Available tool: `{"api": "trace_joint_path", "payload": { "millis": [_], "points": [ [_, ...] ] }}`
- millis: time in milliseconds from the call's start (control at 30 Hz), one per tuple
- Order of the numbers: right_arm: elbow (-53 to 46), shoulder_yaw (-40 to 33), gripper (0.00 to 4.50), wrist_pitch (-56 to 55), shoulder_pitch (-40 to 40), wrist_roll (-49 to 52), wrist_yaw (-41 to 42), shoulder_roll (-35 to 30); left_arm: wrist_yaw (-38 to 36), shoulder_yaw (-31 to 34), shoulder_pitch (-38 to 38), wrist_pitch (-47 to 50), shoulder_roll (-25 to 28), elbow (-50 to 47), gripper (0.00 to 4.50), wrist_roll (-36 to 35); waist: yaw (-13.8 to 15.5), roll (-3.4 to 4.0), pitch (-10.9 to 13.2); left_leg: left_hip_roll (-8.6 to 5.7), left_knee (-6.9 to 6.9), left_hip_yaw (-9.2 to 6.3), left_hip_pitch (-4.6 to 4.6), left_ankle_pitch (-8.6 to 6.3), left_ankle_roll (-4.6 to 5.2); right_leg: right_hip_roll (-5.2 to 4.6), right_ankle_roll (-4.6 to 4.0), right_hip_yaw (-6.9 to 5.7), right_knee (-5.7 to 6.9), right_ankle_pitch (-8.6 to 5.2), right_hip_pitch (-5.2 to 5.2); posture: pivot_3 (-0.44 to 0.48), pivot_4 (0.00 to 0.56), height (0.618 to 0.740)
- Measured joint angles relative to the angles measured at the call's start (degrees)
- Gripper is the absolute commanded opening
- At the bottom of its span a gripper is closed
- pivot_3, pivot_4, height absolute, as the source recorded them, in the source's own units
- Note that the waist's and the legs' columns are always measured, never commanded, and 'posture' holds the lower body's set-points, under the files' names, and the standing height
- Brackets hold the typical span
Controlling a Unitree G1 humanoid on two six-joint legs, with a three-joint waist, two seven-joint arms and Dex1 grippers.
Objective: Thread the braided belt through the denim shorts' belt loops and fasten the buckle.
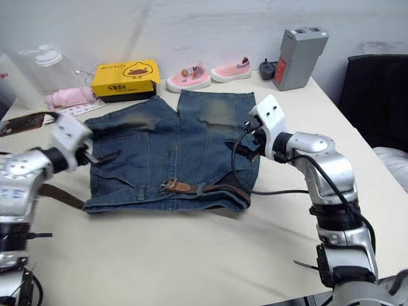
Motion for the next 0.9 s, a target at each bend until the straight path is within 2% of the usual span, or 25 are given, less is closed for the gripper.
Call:
{"api": "trace_joint_path", "payload": {
  "millis": [100,200,400,633,900],
  "points": [
    [-6.0,-0.6,4.44,0.6,3.5,4.3,1.9,-0.3,4.2,7.7,5.2,10.8,-0.3,-5.4,4.4,-0.2,0.1,-0.01,0.0,-0.01,-0.05,0.07,0.11,0.01,-0.01,0.04,0.0,0.18,-0.05,0.0,0.06,0.0,0.15,0.636],
    [-8.7,0.4,4.44,0.5,5.0,6.4,3.2,-1.6,8.1,15.6,9.4,21.7,-2.8,-7.5,4.4,-0.9,1.0,-0.2,0.1,0.01,0.05,0.11,0.09,0.07,-0.1,0.07,0.02,0.23,-0.11,0.01,0.07,0.0,0.15,0.636],
    [-10.5,8.6,4.44,-3.0,7.5,5.2,6.0,-4.0,12.7,23.8,8.1,34.0,-5.1,-6.6,4.4,-2.9,3.2,-0.58,0.4,0.0,0.4,0.08,0.01,0.04,-0.09,0.09,0.04,0.2,-0.06,0.01,0.17,0.0,0.15,0.636],
    [-11.1,14.1,4.44,-6.0,9.8,2.7,5.4,-4.3,17.1,24.9,-1.2,36.7,-5.9,2.5,4.4,-4.1,4.1,-0.7,0.4,-0.02,0.45,0.08,0.02,0.02,-0.11,0.08,0.06,0.19,-0.04,0.03,0.22,0.0,0.15,0.636],
    [-12.1,14.6,4.44,-7.0,11.9,1.9,3.5,-4.0,24.6,24.5,-5.5,30.9,-7.5,20.5,4.4,-3.0,3.8,-0.86,0.5,0.05,0.42,0.16,0.01,-0.02,-0.18,0.09,0.06,0.21,0.12,0.03,0.01,0.0,0.15,0.636]
  ]
}}
